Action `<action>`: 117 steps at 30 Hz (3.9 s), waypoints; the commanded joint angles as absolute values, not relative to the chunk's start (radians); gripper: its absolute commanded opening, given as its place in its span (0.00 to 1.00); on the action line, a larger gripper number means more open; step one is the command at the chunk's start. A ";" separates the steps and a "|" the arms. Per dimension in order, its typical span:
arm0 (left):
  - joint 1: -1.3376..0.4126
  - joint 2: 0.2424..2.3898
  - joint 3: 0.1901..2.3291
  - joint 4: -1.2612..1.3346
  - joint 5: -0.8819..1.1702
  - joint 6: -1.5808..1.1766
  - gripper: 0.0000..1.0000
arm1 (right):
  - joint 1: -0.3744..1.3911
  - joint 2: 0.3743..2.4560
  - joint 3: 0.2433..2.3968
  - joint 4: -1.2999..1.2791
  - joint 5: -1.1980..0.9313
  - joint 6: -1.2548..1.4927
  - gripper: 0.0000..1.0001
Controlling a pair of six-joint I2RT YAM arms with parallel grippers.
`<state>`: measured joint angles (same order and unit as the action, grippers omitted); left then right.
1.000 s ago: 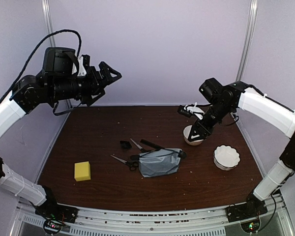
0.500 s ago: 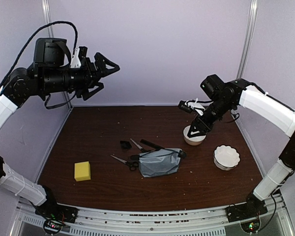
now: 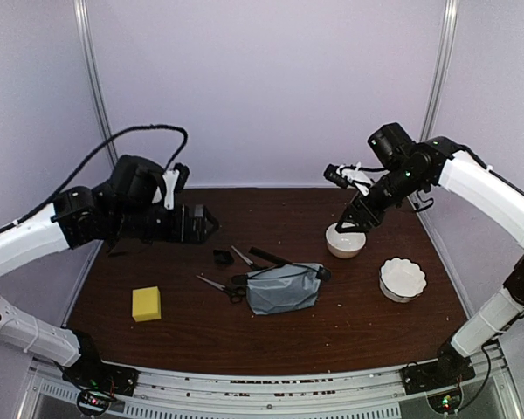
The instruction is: Sort the hair-cutting tools
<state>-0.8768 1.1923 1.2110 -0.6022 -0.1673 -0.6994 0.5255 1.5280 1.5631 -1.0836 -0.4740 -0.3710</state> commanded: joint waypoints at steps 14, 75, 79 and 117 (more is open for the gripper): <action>-0.855 1.250 0.909 -0.545 -0.603 -0.481 0.98 | 0.519 1.389 1.501 -0.779 -0.367 -0.300 1.00; -0.891 1.818 1.156 -0.613 -0.095 -0.672 0.46 | 0.377 1.300 1.094 -0.607 -0.652 -0.390 0.88; -0.891 1.786 1.148 -0.536 -0.036 -0.705 0.46 | 0.377 1.303 1.095 -0.608 -0.650 -0.392 0.88; -0.824 1.708 0.968 -0.740 -0.131 -0.705 0.31 | 0.411 1.362 1.141 -0.709 -0.670 -0.460 0.86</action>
<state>-0.8295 1.7115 0.9829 -0.7338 -0.1795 -0.7181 0.4046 1.3609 1.1091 -0.6994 -0.6746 -0.4477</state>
